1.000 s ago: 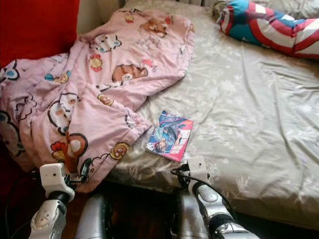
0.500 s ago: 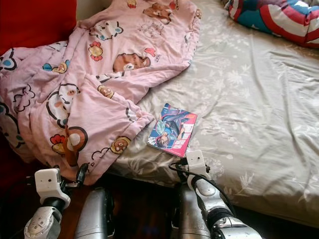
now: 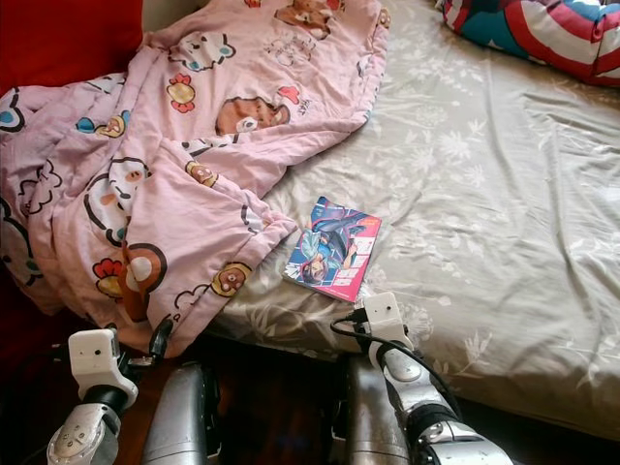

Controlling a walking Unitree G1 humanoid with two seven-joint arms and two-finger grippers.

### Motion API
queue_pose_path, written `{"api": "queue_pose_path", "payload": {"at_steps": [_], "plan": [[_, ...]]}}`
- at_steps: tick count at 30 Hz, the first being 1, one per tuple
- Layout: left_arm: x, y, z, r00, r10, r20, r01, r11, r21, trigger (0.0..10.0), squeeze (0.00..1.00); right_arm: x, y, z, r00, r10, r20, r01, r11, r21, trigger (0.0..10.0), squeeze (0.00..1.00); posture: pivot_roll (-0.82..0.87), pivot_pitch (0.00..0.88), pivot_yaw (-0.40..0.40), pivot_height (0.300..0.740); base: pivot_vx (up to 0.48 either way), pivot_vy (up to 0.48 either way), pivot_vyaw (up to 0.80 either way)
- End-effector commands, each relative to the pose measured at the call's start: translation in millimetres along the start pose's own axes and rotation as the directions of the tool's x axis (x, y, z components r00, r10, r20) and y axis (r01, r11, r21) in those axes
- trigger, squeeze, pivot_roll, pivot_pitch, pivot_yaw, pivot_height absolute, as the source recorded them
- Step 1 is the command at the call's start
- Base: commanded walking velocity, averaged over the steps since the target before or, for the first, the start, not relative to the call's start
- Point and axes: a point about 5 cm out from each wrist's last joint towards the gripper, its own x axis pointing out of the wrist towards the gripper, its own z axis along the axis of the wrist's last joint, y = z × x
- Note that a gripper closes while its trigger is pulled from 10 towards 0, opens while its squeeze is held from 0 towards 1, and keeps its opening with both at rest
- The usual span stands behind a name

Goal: Clean up the room

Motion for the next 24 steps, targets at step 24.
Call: {"api": "queue_pose_path", "payload": {"at_steps": [24], "plan": [[5.1, 0.7, -7, 0.999, 0.013, -0.040, -0.013, 1.000, 0.001, 10.0, 0.00, -3.1, -3.3, -10, 1.000, -0.026, -0.017, 0.027, 0.999, 0.044, 0.0, 0.00, 0.12, 0.248, -0.052, 0.556, 0.000, 0.000, 0.00]]}}
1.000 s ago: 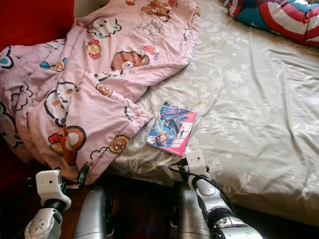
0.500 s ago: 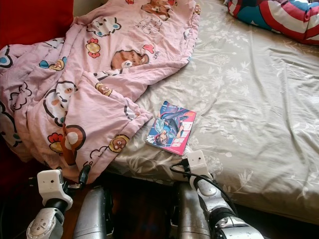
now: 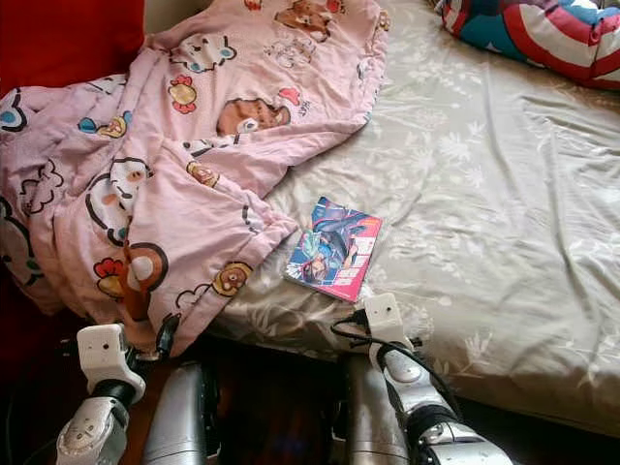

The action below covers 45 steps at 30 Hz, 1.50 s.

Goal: Clean up the room

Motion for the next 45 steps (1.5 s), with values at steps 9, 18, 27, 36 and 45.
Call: {"api": "queue_pose_path", "payload": {"at_steps": [9, 18, 27, 36, 45], "plan": [[1.0, 4.0, -12, 0.999, 0.023, -0.049, -0.022, 1.000, 0.007, 10.0, 0.00, -6.3, -13.5, -4, 0.993, -0.072, 0.093, 0.058, 0.987, 0.149, 0.0, 0.00, 0.09, 0.218, -0.062, 0.556, 0.000, 0.000, 0.00], [10.4, 13.3, -24, 0.993, 0.060, -0.097, -0.060, 0.998, 0.006, 10.0, 0.00, -16.5, -33.3, -4, 0.960, -0.178, 0.214, 0.125, 0.963, 0.239, 0.0, 0.00, 0.07, 0.122, -0.060, 0.556, 0.000, 0.000, 0.00], [15.5, 28.5, -44, 0.970, 0.106, -0.217, -0.098, 0.994, 0.048, 10.0, 0.00, -22.4, -35.0, -21, 0.963, -0.200, 0.183, 0.137, 0.941, 0.310, 10.0, 0.00, 0.09, 0.000, -0.041, 0.556, 0.000, 0.000, 0.00], [18.4, 39.5, -54, 0.941, 0.109, -0.319, -0.092, 0.993, 0.068, 10.0, 0.00, -27.5, -23.6, -55, 0.984, -0.179, 0.002, 0.165, 0.914, 0.371, 10.0, 0.00, 0.07, 0.000, 0.003, 0.596, 0.000, 0.000, 0.00], [14.9, 38.8, -67, 0.899, 0.106, -0.425, -0.083, 0.994, 0.073, 10.0, 0.00, -39.5, -15.2, -90, 0.971, -0.167, -0.170, 0.221, 0.899, 0.378, 10.0, 0.00, 0.01, 0.000, 0.056, 0.636, 0.000, 0.000, 0.00]]}}
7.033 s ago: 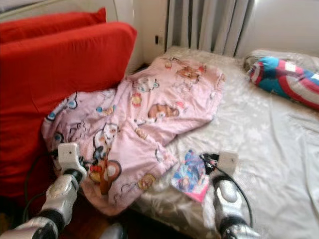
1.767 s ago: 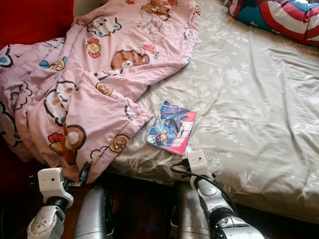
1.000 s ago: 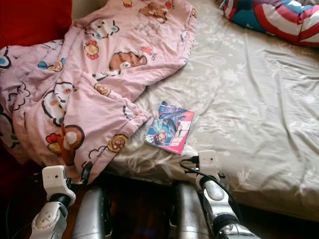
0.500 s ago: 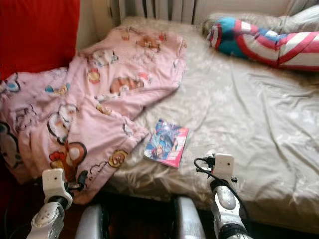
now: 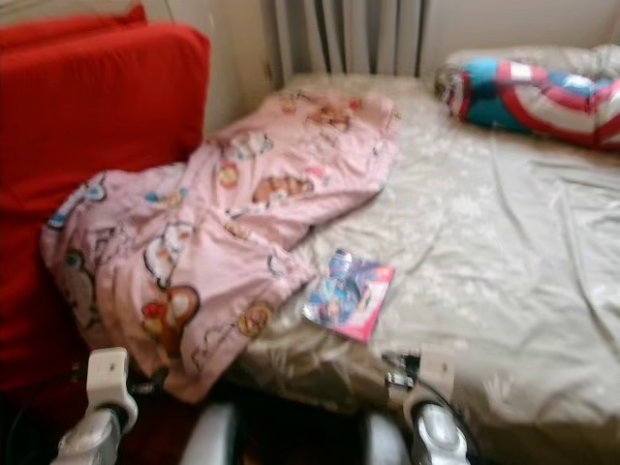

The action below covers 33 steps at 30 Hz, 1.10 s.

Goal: Clean up the room

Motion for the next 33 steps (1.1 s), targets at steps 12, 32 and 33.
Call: {"api": "queue_pose_path", "payload": {"at_steps": [12, 32, 33], "plan": [[-3.2, -1.0, -23, 0.987, 0.029, -0.160, -0.034, 0.999, -0.028, 10.0, 0.00, -22.5, -21.9, -54, 0.974, -0.054, -0.219, 0.049, 0.998, -0.029, 10.0, 0.00, 0.00, 0.000, 0.029, 0.696, 0.000, 0.000, 0.00], [-23.3, -11.5, -66, 0.946, 0.037, -0.323, -0.053, 0.998, -0.040, 10.0, 0.00, -28.9, -25.7, -69, 0.945, -0.008, -0.327, -0.024, 0.995, -0.092, 10.0, 0.00, 0.03, 0.000, -0.064, 0.726, 0.000, 0.000, 0.00], [-24.0, -12.6, -68, 0.943, 0.022, -0.333, -0.032, 0.999, -0.024, 10.0, 0.00, -26.4, -24.4, -64, 0.949, -0.010, -0.315, -0.018, 0.996, -0.086, 10.0, 0.00, 0.01, 0.000, -0.050, 0.726, 0.000, 0.000, 0.00]]}}
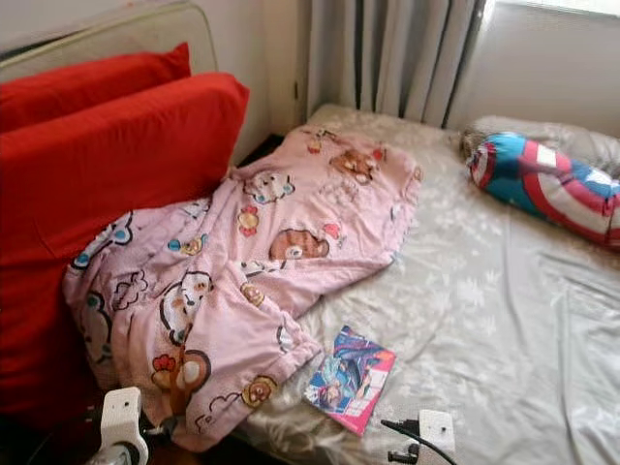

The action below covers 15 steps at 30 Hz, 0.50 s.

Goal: Clean up the room

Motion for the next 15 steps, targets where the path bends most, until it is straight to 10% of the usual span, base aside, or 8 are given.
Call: {"api": "queue_pose_path", "payload": {"at_steps": [1, 15], "plan": [[-3.0, 2.1, -14, 0.998, 0.001, -0.058, 0.000, 1.000, 0.018, 10.0, 0.00, 1.3, 1.5, 6, 1.000, -0.001, 0.015, 0.001, 1.000, 0.017, 10.0, 0.00, 0.01, 0.000, -0.048, 0.726, 0.000, 0.000, 0.00], [-16.2, 62.7, -19, 0.993, 0.100, -0.058, -0.098, 0.995, 0.033, 10.0, 0.00, -3.0, 18.9, -22, 0.996, 0.045, -0.078, -0.047, 0.999, -0.016, 10.0, 0.00, 0.08, 0.000, -0.046, 0.726, 0.000, 0.000, 0.00]]}}
